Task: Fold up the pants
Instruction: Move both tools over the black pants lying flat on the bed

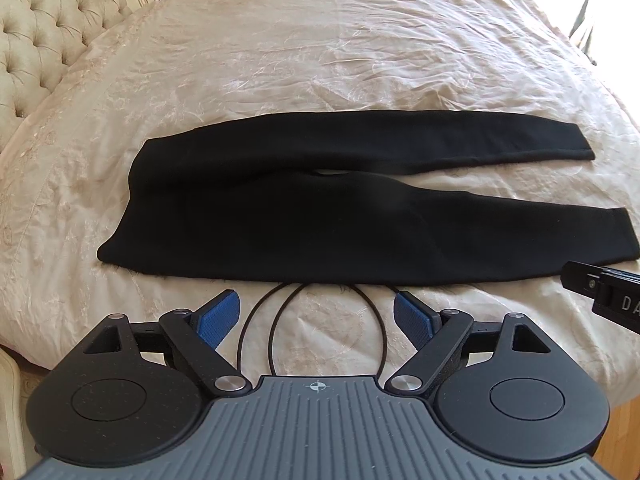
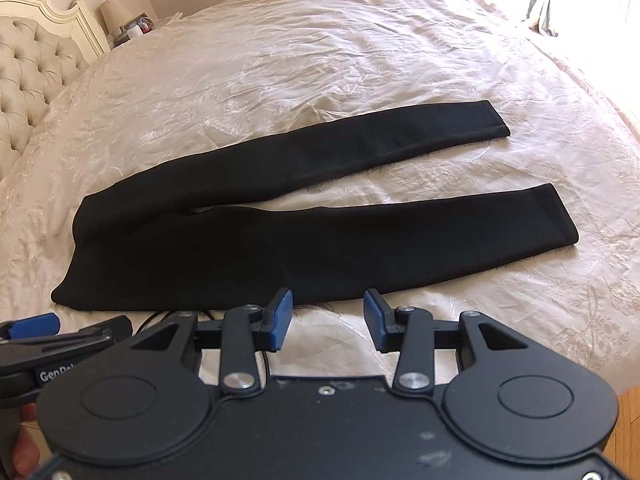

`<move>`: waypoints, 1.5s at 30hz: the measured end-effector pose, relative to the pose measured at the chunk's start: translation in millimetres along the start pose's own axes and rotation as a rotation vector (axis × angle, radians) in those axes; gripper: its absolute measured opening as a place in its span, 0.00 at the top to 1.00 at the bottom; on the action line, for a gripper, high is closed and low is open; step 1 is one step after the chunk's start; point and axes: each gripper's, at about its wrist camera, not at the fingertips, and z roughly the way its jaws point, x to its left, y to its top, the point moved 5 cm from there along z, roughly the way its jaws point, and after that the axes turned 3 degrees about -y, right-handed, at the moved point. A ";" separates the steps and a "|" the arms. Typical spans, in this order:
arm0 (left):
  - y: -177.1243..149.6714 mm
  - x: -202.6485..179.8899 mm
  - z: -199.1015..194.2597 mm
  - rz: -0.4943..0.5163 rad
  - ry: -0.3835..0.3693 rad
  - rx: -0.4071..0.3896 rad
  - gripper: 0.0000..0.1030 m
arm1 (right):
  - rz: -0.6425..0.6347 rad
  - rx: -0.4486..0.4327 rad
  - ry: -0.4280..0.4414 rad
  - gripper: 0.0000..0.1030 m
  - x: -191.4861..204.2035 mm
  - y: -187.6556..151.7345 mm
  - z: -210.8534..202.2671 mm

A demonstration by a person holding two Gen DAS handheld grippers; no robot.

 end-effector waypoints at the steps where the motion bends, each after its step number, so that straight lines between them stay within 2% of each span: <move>1: 0.6 0.1 0.2 0.001 0.001 0.002 0.18 | 0.001 0.000 0.000 0.58 0.9 -0.6 -0.1; 20: -1.9 1.7 3.6 -0.001 0.000 0.019 0.18 | -0.028 0.004 -0.022 0.58 6.9 -2.9 0.9; 27: -3.4 2.9 5.6 -0.008 0.005 0.025 0.18 | -0.069 -0.024 -0.022 0.58 13.5 -2.3 -2.9; 37: -2.7 4.4 5.0 -0.011 0.010 0.031 0.18 | -0.117 -0.090 -0.074 0.58 17.8 1.9 -6.8; 45: -2.4 3.3 4.6 -0.009 0.022 0.040 0.18 | -0.110 -0.204 -0.126 0.58 16.7 7.4 -15.6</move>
